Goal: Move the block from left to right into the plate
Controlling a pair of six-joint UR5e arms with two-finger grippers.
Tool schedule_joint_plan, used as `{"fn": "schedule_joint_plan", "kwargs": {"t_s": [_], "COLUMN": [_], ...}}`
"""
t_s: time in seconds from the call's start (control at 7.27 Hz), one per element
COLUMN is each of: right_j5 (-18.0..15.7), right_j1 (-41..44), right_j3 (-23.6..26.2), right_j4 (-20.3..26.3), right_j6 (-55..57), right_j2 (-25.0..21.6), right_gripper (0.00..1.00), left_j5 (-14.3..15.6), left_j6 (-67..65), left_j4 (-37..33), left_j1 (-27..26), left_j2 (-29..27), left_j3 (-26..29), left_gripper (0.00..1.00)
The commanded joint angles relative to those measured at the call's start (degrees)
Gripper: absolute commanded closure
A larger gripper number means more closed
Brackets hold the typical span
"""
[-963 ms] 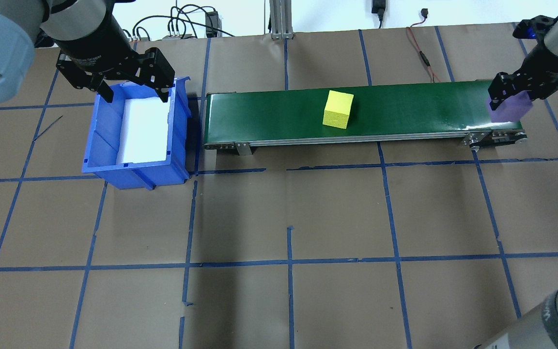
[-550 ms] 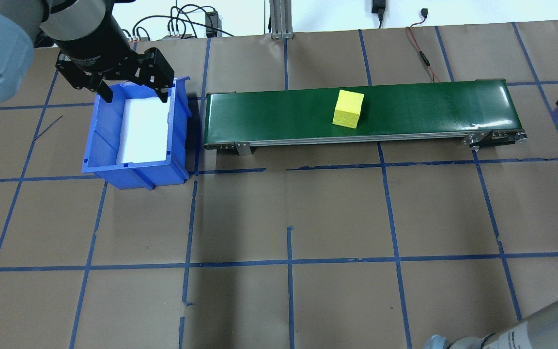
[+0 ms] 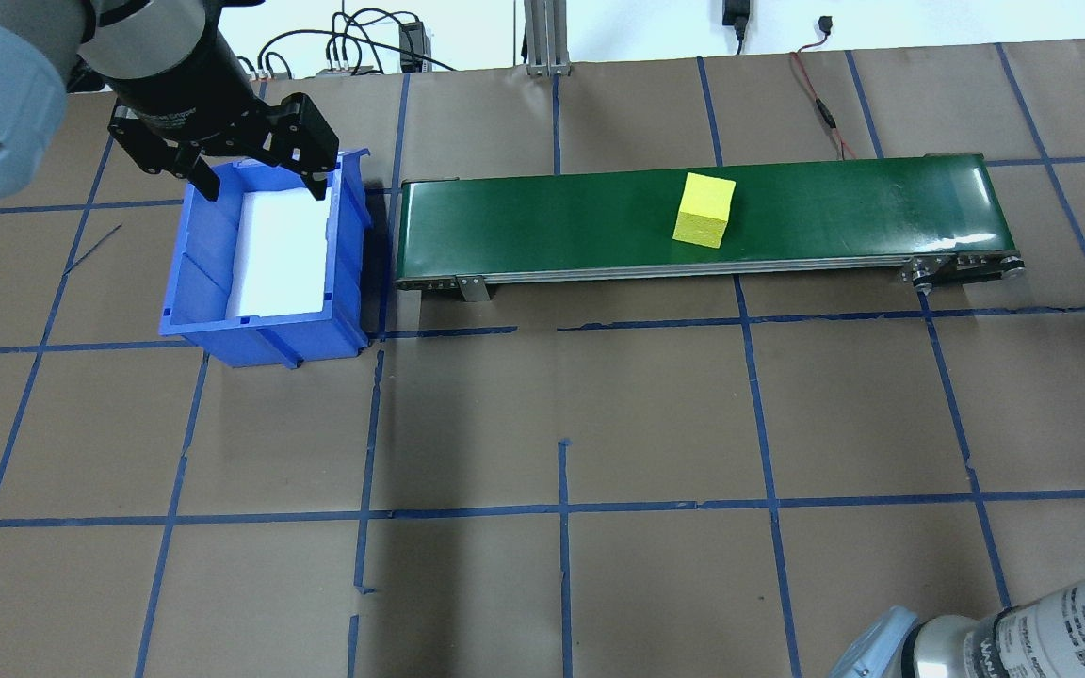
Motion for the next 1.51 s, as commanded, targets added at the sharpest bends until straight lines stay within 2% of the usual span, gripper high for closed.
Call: {"fn": "schedule_joint_plan", "kwargs": {"t_s": [0.0, 0.14, 0.28, 0.41, 0.55, 0.69, 0.83, 0.96, 1.1, 1.24, 1.38], "right_j5": [1.8, 2.8, 2.9, 3.0, 3.2, 6.7, 9.8, 11.8, 18.2, 21.4, 22.0], "right_j1": [-2.4, -2.4, -2.4, -2.4, -2.4, -0.3, 5.8, 12.0, 15.3, 18.8, 23.6], "right_j3": [1.3, 1.3, 1.2, 1.0, 0.4, -1.0, -1.4, -1.5, -0.9, -0.9, -1.5], "right_j4": [-2.5, -2.5, -2.4, -2.2, 1.2, 2.2, 4.0, 4.7, 8.5, 9.6, 9.5], "right_j6": [-1.3, -1.3, -1.3, -1.3, -1.1, -0.2, 3.2, 8.0, 17.3, 27.2, 33.3], "right_j2": [2.3, 2.2, 1.9, 1.3, 0.2, -4.3, -7.5, -8.2, -7.2, -6.3, -6.2], "right_gripper": [0.49, 0.21, 0.01, 0.0, 0.0, 0.0, 0.0, 0.0, 0.0, 0.0, 0.0], "left_j5": [0.1, 0.0, 0.0, 0.0, 0.0, 0.0, 0.0, 0.0, 0.0, 0.0, 0.0], "left_j6": [0.0, 0.0, 0.0, 0.0, 0.0, 0.0, 0.0, 0.0, 0.0, 0.0, 0.0], "left_j4": [0.1, 0.1, 0.1, 0.1, 0.0, 0.0, 0.0, 0.0, 0.0, -0.1, 0.0], "left_j1": [0.0, 0.1, 0.0, 0.0, 0.0, 0.0, 0.0, 0.0, 0.0, 0.0, 0.0], "left_j2": [0.0, 0.0, 0.0, 0.0, 0.0, 0.0, 0.0, 0.0, 0.0, 0.0, 0.0], "left_j3": [0.0, 0.0, 0.0, 0.0, 0.0, 0.0, 0.0, 0.0, 0.0, 0.0, 0.0], "left_gripper": [0.0, 0.0, 0.0, 0.0, 0.0, 0.0, 0.0, 0.0, 0.0, 0.0, 0.0]}}
